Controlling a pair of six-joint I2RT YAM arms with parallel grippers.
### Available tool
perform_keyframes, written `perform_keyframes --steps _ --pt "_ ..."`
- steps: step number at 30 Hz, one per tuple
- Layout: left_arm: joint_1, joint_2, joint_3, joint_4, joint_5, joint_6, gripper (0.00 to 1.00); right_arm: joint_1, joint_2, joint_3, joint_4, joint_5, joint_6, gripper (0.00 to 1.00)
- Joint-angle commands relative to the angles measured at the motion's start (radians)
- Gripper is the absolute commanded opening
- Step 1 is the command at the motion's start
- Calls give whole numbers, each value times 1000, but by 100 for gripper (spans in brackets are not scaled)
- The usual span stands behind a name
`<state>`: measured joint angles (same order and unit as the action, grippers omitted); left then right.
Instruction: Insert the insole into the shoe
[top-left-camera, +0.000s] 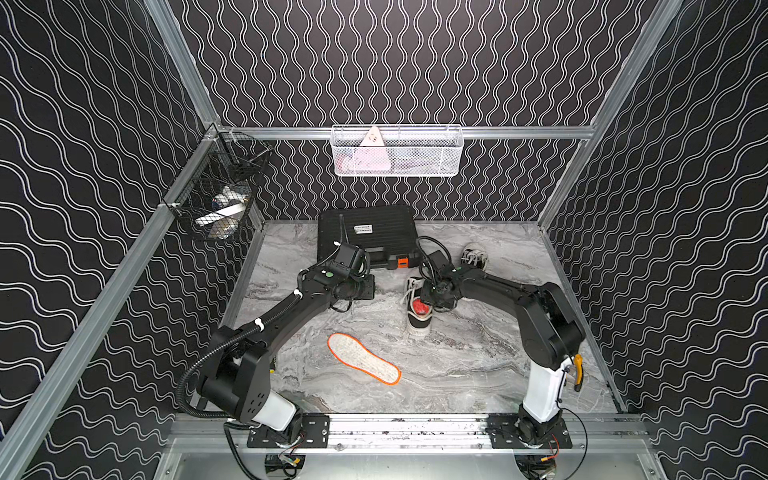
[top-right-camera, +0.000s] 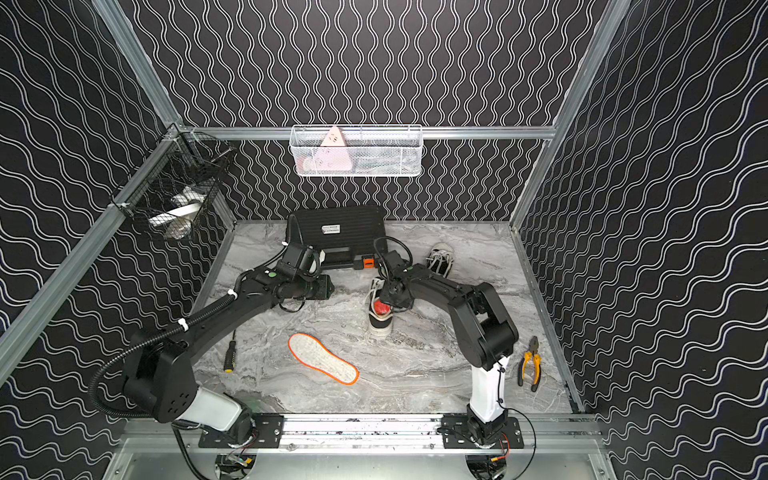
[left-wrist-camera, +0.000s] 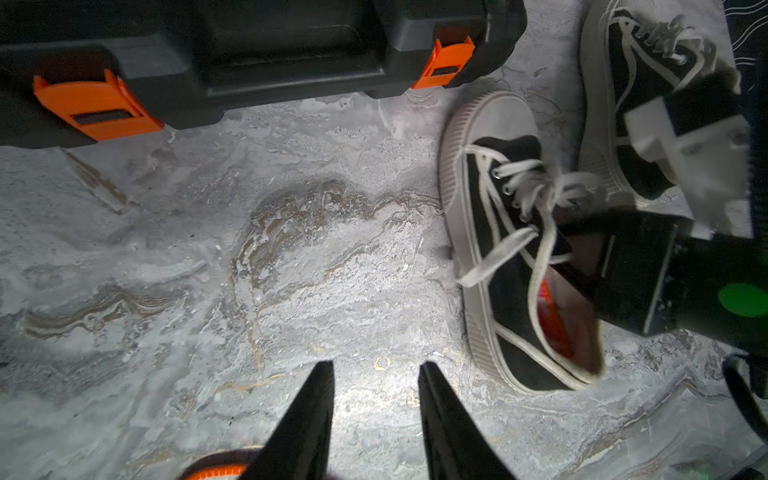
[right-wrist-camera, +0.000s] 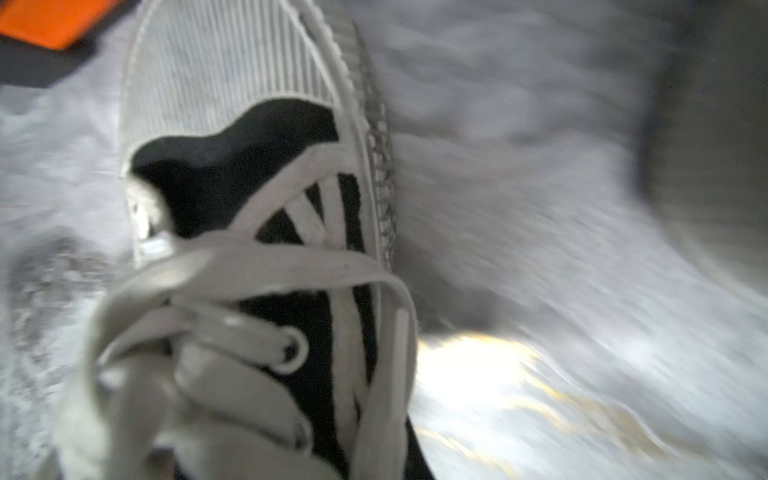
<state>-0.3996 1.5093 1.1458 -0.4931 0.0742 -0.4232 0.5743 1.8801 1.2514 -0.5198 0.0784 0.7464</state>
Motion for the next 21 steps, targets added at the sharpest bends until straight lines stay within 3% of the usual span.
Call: perform_keyframes --steps 1,5,11,14,17,21 --pt "2 -2 2 -5 -15 -19 40 1 -44 -76 -3 70 94 14" --pt "1 6 21 -12 -14 -23 40 1 11 -42 7 65 51 24" --pt "1 -12 33 -30 -19 -19 40 2 -12 -62 128 9 -167 13" --pt "1 -21 22 -31 -21 -25 40 6 -11 -59 133 -55 -167 13" --pt "1 -33 12 -31 -24 -33 40 17 9 -46 132 -100 -111 22" --pt "2 -44 15 -63 -50 -31 40 30 -41 5 64 -84 -84 43"
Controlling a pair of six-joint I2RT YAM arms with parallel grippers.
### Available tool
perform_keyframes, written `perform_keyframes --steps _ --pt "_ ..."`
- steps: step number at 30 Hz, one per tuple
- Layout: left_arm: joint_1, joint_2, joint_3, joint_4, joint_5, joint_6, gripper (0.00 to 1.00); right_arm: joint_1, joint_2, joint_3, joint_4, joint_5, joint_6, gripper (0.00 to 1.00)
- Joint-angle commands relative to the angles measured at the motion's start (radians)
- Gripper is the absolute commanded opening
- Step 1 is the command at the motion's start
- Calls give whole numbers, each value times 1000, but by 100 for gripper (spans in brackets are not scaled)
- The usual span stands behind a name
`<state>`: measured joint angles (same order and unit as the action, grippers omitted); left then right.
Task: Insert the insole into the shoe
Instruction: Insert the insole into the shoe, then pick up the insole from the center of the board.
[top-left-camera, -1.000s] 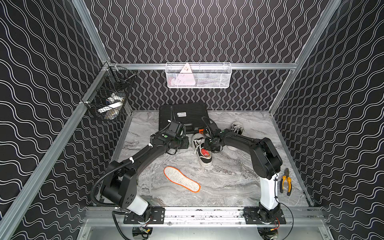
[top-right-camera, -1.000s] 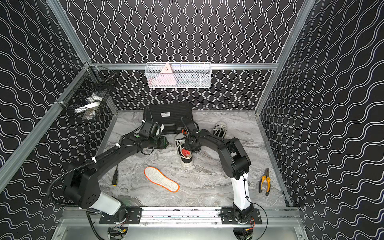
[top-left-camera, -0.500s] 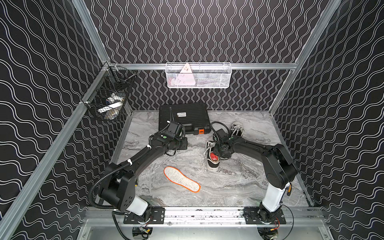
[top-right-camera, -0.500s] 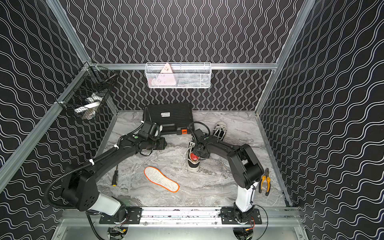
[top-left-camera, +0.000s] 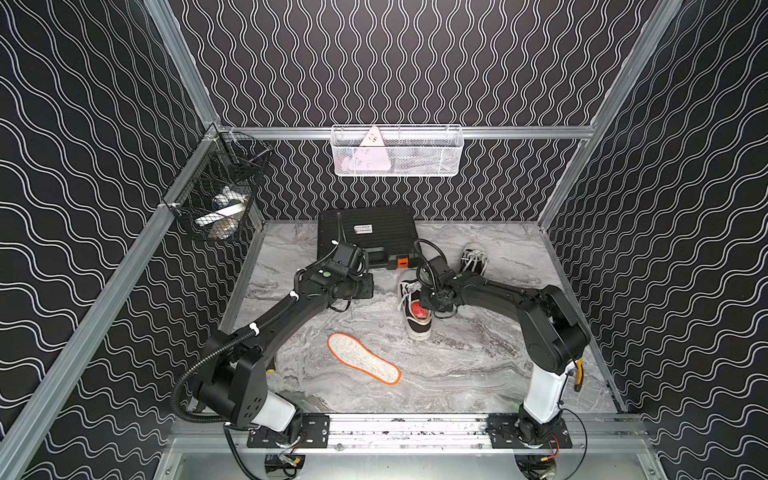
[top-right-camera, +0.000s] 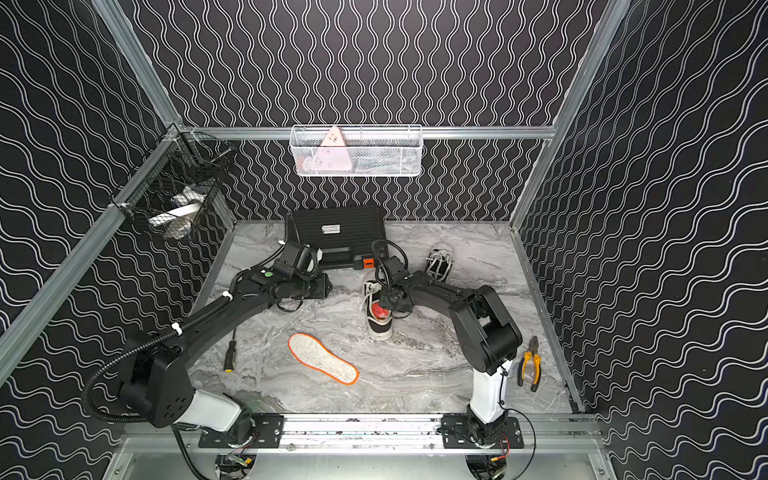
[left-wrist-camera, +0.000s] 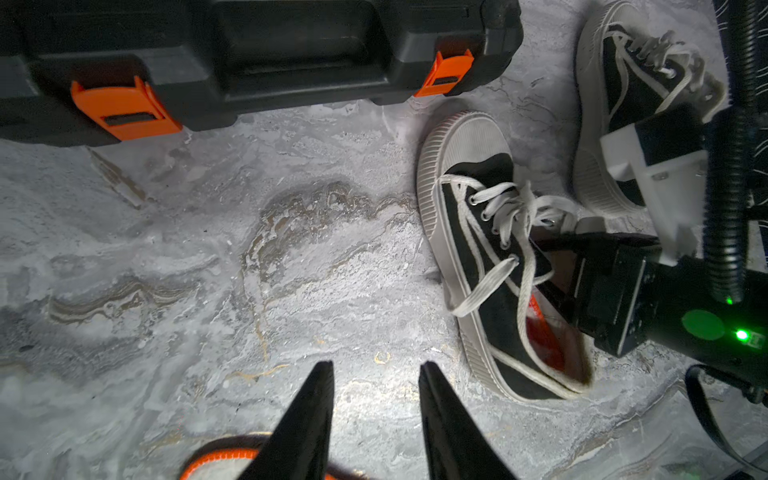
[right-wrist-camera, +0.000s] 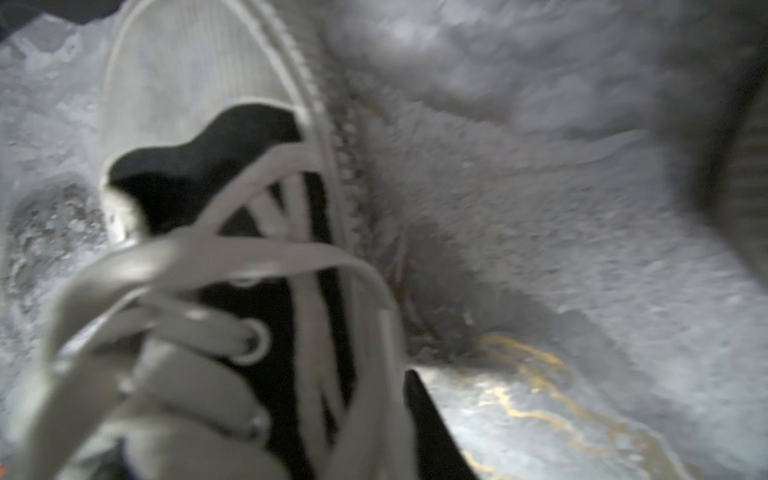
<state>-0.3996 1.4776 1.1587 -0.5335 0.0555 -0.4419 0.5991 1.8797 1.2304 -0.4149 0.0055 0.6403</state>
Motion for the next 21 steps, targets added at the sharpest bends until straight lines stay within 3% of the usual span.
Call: perform_keyframes --steps 1,6,8,11,12,15,21 --pt "2 -17 -2 -26 -35 -13 40 5 -81 32 -52 -1 2 47" --pt "4 -30 -14 -52 -64 -43 41 -8 -192 97 -221 77 -167 54" --pt "13 -21 -9 -74 -66 -67 41 -14 -229 77 -225 -11 -261 52" --pt "44 -5 -9 -97 -37 -107 41 18 -316 -25 -90 -271 -362 51" --pt "53 -3 -12 -101 -33 -121 42 41 -332 -52 -55 -298 -367 51" --pt "70 -9 -21 -95 -22 -141 42 54 -320 -71 -89 -182 -304 51" --pt "72 -15 -22 -116 -13 -133 42 73 -350 -138 -12 -320 -336 51"
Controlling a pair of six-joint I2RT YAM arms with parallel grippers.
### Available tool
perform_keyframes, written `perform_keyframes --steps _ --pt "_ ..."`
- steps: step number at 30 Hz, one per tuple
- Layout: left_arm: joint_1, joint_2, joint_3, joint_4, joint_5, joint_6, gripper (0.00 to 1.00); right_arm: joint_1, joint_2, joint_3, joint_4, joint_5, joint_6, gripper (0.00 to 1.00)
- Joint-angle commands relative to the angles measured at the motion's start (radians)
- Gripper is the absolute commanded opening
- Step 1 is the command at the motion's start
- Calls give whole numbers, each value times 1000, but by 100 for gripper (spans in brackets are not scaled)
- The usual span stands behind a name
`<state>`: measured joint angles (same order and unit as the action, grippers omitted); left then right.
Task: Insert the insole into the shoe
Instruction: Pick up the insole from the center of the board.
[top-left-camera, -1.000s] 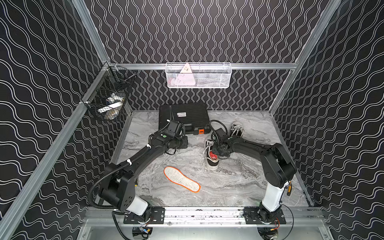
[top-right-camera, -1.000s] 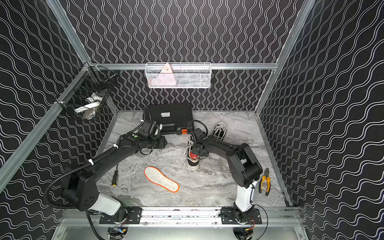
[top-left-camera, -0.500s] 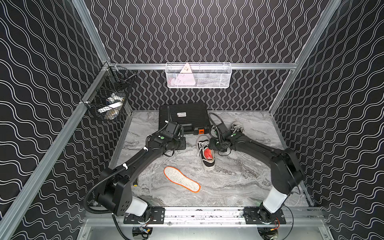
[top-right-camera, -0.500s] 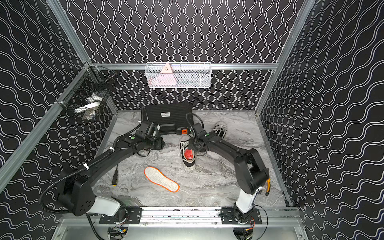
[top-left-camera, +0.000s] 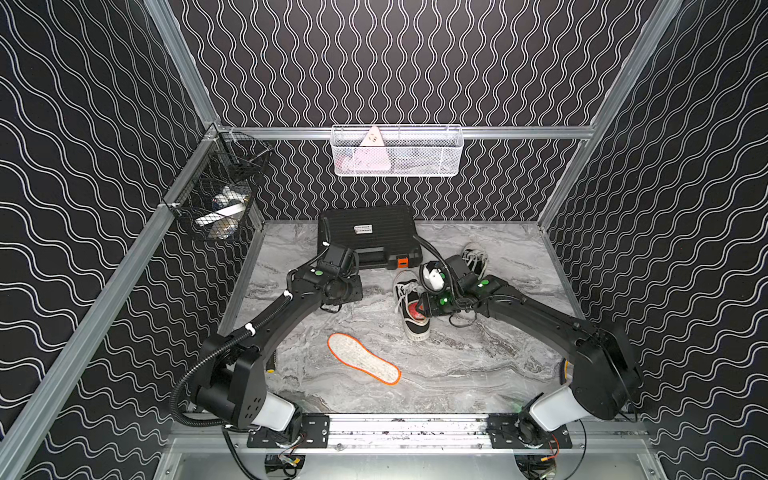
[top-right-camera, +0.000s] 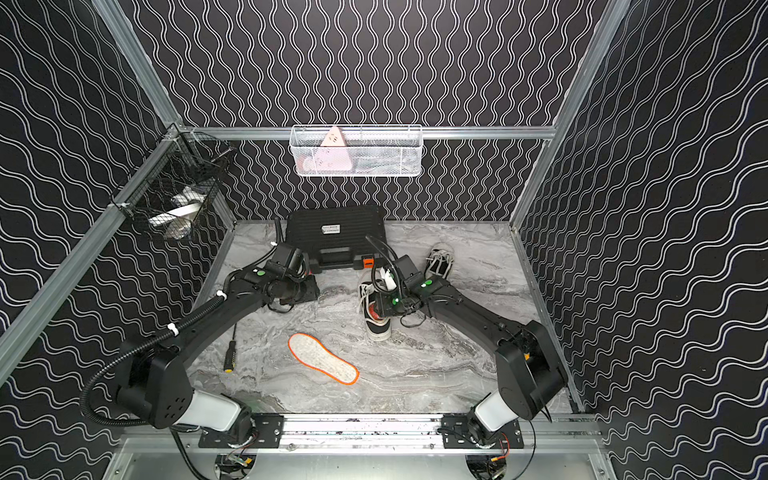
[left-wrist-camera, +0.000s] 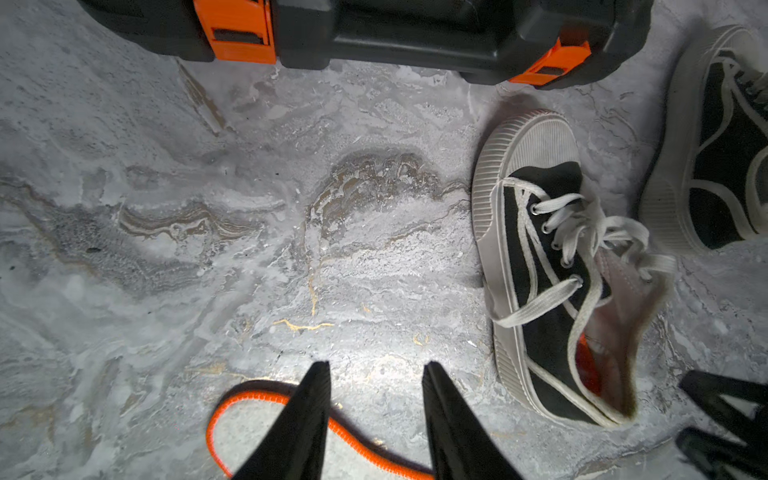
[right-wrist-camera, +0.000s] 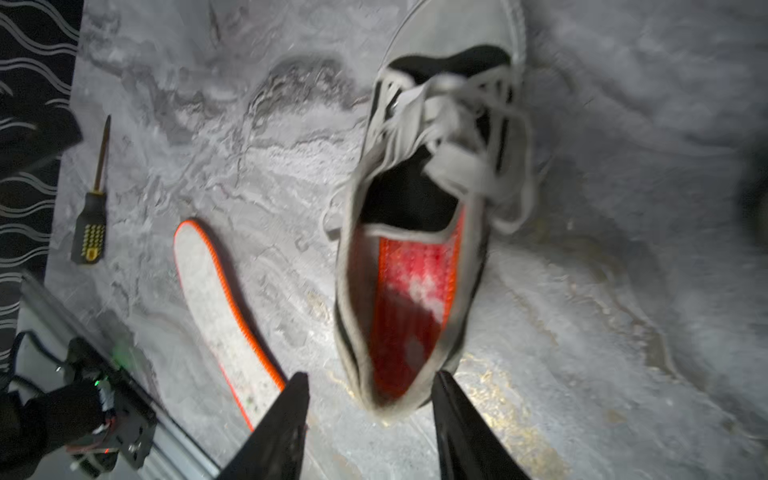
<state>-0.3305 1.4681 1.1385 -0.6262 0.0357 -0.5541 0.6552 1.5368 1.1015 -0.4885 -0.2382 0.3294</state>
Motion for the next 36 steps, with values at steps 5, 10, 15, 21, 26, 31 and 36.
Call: perform_keyframes --steps 5,10,15,21,26,31,36 --pt "1 -24 -29 -17 45 -28 42 3 -6 -34 32 -14 15 51" --pt "1 -48 -85 -40 37 -41 42 68 -26 -41 92 -209 -32 53" --pt "7 -26 -89 -77 70 -17 43 231 84 -88 229 -256 -46 54" --pt "74 -63 -130 -107 95 -42 43 367 254 -6 236 -100 -63 55" --pt "126 -113 -191 -102 132 -67 44 420 335 25 235 67 -47 56" --pt "190 -182 -267 -113 184 -85 45 434 361 24 251 138 -21 56" --pt "248 -199 -304 -112 257 -90 45 434 296 1 283 162 1 57"
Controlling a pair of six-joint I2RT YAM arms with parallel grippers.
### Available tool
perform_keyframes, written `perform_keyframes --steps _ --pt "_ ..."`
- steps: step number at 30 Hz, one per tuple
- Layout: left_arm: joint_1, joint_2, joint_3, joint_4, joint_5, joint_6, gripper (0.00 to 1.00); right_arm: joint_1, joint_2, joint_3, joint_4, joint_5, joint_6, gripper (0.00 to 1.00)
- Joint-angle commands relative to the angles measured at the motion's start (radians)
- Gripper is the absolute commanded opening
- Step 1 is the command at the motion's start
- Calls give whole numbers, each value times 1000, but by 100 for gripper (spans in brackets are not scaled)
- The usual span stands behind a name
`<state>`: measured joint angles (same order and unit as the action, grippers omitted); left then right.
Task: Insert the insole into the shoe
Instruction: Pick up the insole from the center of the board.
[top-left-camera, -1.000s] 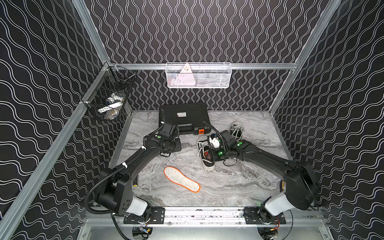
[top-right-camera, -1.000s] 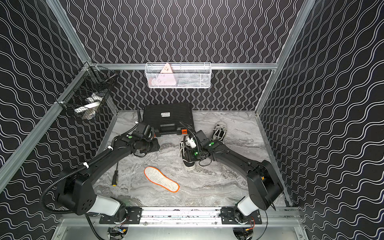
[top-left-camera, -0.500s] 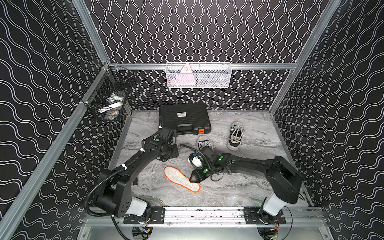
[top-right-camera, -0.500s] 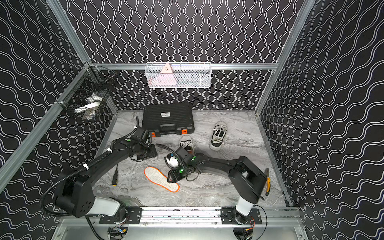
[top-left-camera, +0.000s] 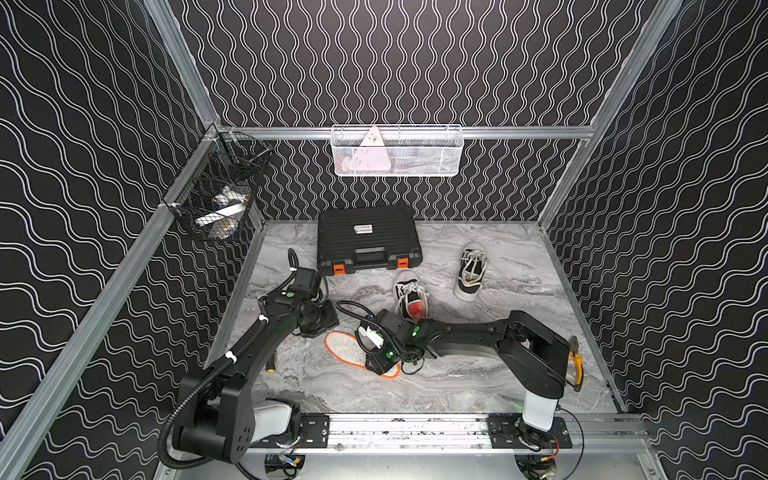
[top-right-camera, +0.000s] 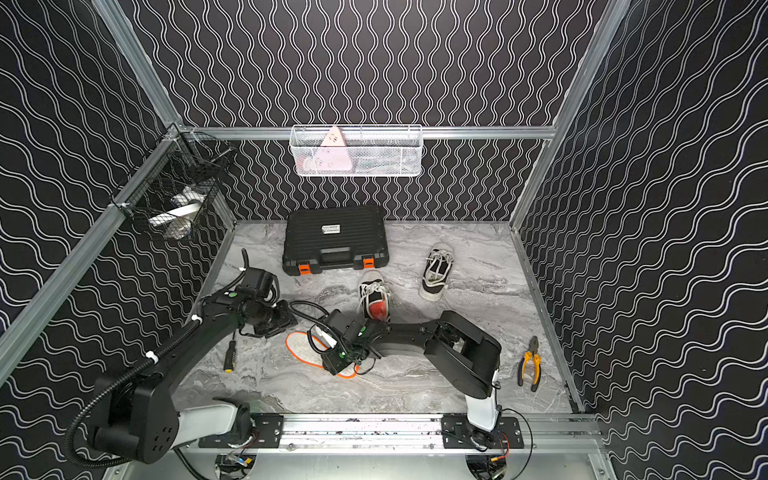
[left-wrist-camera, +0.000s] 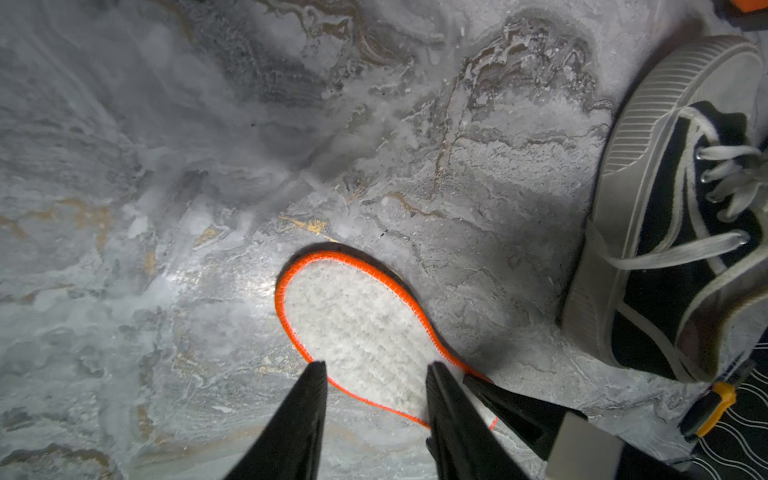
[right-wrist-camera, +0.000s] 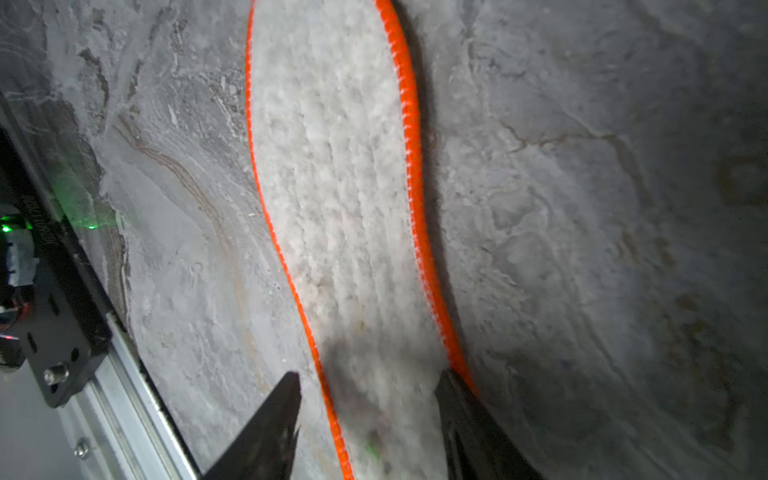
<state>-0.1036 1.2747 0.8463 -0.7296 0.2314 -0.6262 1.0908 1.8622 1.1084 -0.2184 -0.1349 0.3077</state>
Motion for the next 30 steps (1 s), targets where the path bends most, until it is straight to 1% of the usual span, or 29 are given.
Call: perform_keyframes --steps 1,5,8,11,12,14,19,22,24,25,27,30 --pt "33 -2 -18 -6 75 -20 45 -2 -43 -4 14 67 23 58" --pt "59 11 -24 -2 95 -8 45 -2 -68 -10 28 98 9 59" --pt "61 16 -17 -3 93 4 45 -9 -30 10 15 100 -22 59" --pt "64 20 -2 -11 80 15 45 -11 32 18 1 129 -51 59" --pt "64 21 3 -15 78 19 45 -12 51 52 -1 141 -56 59" --pt "65 15 7 -20 75 29 45 -23 75 64 -7 146 -56 59" --pt "65 3 -2 -20 71 43 45 -47 81 60 -3 129 -54 59" --pt "65 6 -12 -10 68 39 45 -49 86 55 -16 134 -66 50" --pt "65 10 -10 -10 61 39 45 -47 78 34 -10 142 -61 48" --pt "65 9 -8 -10 56 40 45 -44 66 -2 7 133 -51 49" --pt "67 9 1 -17 48 47 45 -31 20 -76 60 112 -22 52" --pt "67 6 5 -16 44 51 45 -7 -16 -133 75 129 0 56"
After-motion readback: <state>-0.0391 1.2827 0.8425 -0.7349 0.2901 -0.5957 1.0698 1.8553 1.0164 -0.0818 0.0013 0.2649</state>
